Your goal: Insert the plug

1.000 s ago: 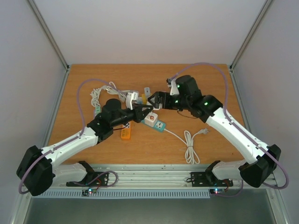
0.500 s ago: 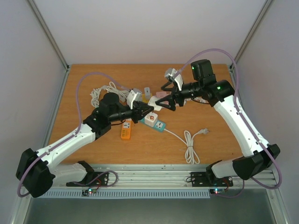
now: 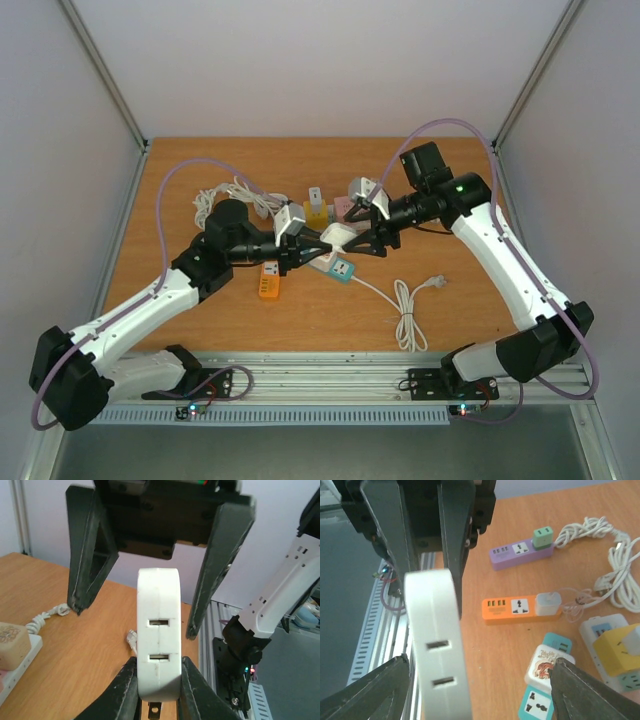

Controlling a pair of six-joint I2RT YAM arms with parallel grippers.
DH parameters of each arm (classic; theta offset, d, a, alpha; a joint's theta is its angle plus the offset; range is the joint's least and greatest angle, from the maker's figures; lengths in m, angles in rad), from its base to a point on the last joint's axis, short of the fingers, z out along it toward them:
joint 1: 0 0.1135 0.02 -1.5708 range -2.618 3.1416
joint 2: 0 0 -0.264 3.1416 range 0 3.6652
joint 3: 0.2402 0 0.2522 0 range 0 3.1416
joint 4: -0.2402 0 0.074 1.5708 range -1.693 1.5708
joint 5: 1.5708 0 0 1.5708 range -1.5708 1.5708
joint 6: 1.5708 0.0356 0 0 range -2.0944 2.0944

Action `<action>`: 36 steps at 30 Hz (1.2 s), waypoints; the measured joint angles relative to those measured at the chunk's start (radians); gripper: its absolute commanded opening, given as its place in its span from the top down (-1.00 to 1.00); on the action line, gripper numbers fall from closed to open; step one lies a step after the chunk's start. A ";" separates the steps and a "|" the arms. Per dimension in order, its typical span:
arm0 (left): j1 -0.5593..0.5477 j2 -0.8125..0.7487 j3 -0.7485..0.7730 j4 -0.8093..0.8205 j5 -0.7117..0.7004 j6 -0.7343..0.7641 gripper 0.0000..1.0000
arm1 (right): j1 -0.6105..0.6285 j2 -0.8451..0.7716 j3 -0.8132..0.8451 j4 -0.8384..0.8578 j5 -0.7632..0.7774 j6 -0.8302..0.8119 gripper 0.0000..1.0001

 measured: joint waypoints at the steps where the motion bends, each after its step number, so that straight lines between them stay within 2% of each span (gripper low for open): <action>1: 0.000 0.000 0.000 0.000 0.010 0.007 0.99 | 0.000 -0.001 -0.012 0.000 -0.005 -0.008 -0.52; 8: 0.001 0.012 0.026 0.000 0.073 0.034 0.99 | 0.008 0.007 -0.036 -0.027 -0.035 -0.056 -0.24; 17: 0.002 0.033 0.038 -0.003 0.090 0.045 0.99 | 0.023 0.046 -0.021 -0.072 -0.051 -0.088 -0.19; 20: 0.002 0.042 0.038 -0.004 0.092 0.045 0.99 | 0.036 0.050 -0.005 -0.084 -0.062 -0.093 0.06; 24: 0.002 0.047 0.038 -0.006 0.091 0.045 0.83 | 0.042 0.074 0.039 -0.123 -0.080 -0.115 0.49; 27: 0.003 0.047 0.039 -0.008 0.081 0.043 0.50 | 0.044 0.095 0.056 -0.153 -0.092 -0.130 0.71; 30: 0.006 0.047 0.040 -0.012 0.080 0.026 0.26 | 0.045 0.111 0.064 -0.175 -0.090 -0.139 0.79; 33: 0.006 0.045 0.048 -0.004 0.073 0.000 0.24 | 0.046 0.122 0.064 -0.189 -0.082 -0.143 0.81; 36: 0.006 0.038 0.050 0.003 0.059 -0.017 0.34 | 0.045 0.125 0.064 -0.195 -0.080 -0.144 0.80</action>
